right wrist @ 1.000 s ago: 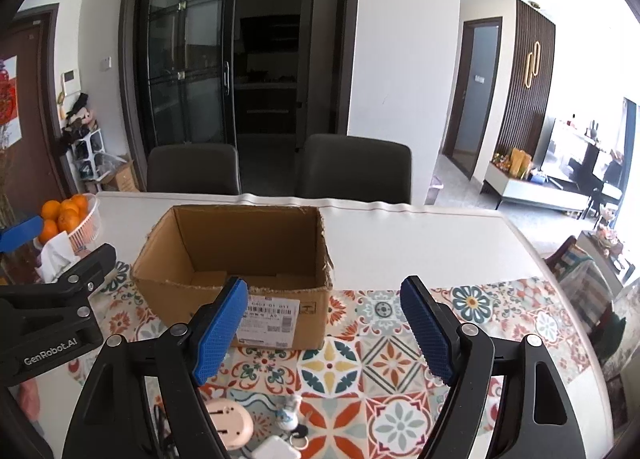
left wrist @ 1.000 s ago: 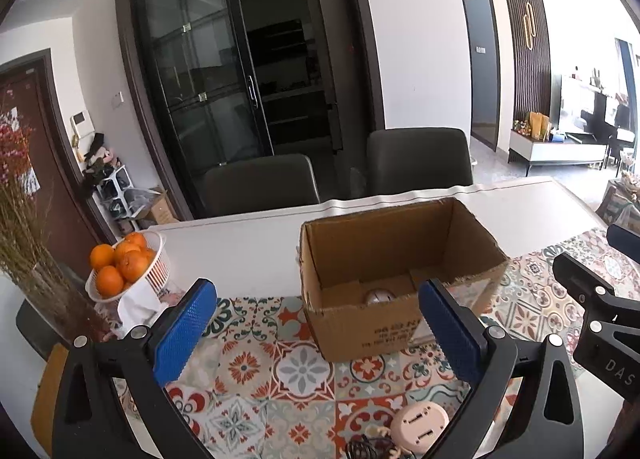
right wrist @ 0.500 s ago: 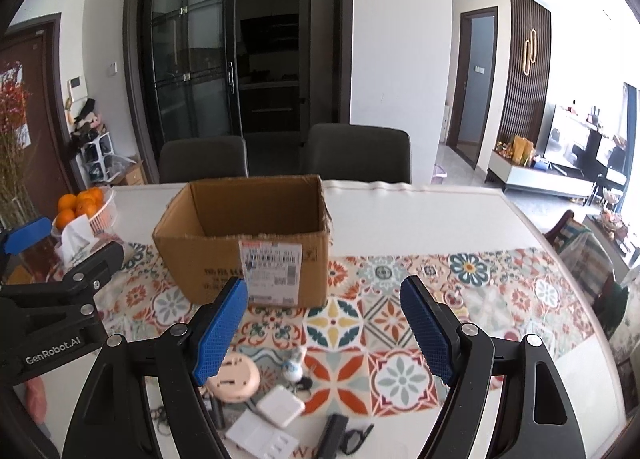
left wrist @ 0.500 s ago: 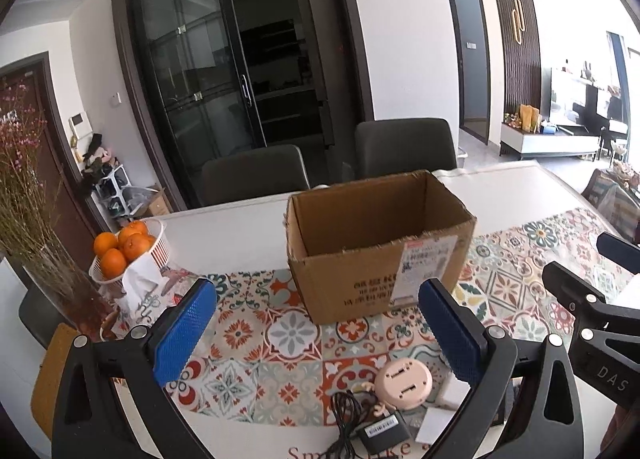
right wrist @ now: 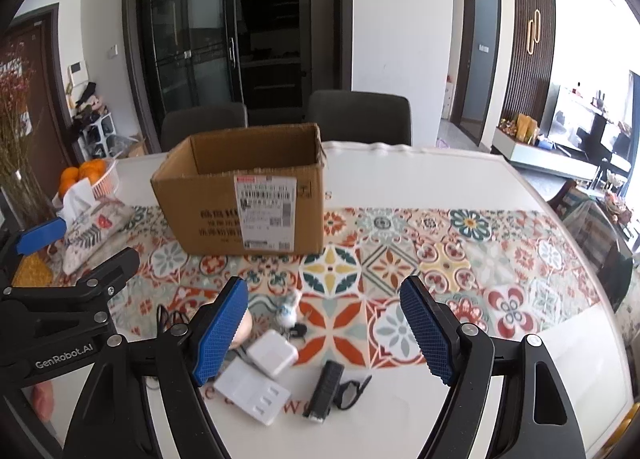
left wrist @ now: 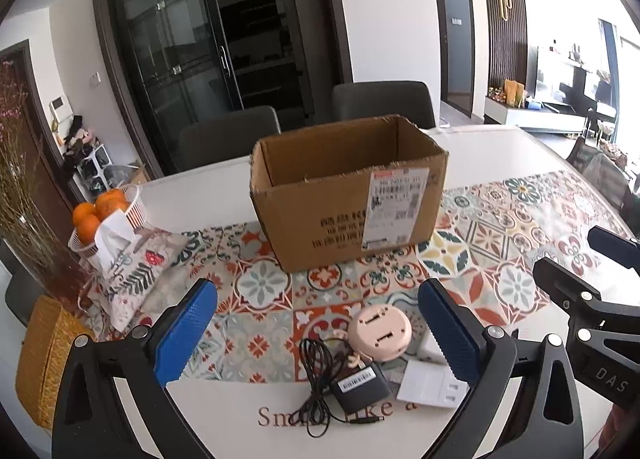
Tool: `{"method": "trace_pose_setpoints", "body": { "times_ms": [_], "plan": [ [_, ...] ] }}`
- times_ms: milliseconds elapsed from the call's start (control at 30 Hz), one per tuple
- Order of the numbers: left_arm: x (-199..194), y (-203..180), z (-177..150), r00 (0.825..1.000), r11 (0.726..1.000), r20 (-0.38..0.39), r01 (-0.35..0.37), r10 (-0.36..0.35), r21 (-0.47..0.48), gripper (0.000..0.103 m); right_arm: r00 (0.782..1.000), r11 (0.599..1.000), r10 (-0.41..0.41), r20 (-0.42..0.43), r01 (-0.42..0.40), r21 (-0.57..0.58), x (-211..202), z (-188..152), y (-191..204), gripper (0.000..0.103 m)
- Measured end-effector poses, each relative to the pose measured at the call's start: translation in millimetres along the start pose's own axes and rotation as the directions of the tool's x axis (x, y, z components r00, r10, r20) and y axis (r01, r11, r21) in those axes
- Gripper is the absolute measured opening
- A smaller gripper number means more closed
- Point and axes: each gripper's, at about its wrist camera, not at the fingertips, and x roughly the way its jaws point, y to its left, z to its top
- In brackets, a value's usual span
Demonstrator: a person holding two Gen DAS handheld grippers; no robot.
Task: Organize rigid objects
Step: 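Withdraw both grippers from the box back toward the remaining electronics, then grasp the black flashlight with the right gripper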
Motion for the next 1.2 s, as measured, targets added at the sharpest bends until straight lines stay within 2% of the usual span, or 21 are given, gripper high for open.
{"method": "trace_pose_setpoints", "body": {
  "times_ms": [300, 667, 867, 1200],
  "plan": [
    [1.6, -7.4, -25.0, 1.0, 1.0, 0.007, -0.02, 0.02, -0.003, 0.102, 1.0, 1.0, -0.004, -0.005, 0.004, -0.013, 5.1, -26.9, -1.2, 0.078],
    [22.4, -25.8, -55.0, 0.998, 1.0, -0.062, -0.012, 0.013, 0.013, 0.102, 0.998, 1.0, 0.005, -0.065, -0.004, 0.003, 28.4, -65.0, -10.7, 0.076],
    [31.5, -33.1, -66.2, 0.997, 0.999, -0.075, -0.026, 0.028, 0.025, 0.102, 0.994, 0.999, 0.027, -0.103, -0.025, 0.022, 44.3, -81.9, -15.4, 0.068],
    [47.9, -32.1, -78.7, 0.992, 0.999, -0.112, -0.048, 0.05, 0.023, 0.103, 0.98, 0.996, 0.073, -0.186, -0.062, 0.065, 72.2, -101.8, -14.3, 0.047]
  ]
}}
